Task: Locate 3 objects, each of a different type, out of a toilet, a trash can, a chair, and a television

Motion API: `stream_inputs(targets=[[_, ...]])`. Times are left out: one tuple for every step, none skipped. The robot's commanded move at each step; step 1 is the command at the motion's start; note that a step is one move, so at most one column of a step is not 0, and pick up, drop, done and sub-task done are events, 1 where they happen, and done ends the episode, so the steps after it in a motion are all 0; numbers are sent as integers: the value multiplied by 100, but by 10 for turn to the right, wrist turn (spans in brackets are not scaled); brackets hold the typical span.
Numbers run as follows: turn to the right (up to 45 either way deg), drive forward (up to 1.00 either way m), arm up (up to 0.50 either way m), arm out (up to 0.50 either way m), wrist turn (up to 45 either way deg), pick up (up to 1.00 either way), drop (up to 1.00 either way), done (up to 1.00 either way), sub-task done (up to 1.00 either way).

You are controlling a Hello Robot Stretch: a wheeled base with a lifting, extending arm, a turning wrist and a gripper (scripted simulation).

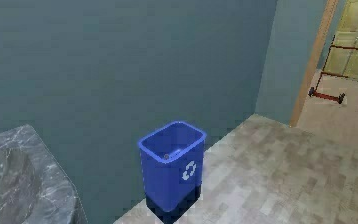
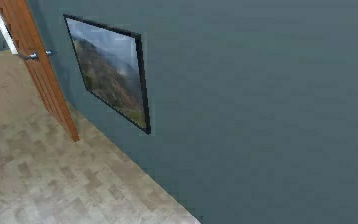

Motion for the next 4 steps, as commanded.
stream_inputs(targets=[[0, 0, 0, 0, 0, 0, 0, 0, 100], [390, 0, 0, 0, 0, 0, 0, 0, 0], [0, 100, 0, 0, 0, 0, 0, 0, 0], [30, 0, 0, 0, 0, 0, 0, 0, 0]])
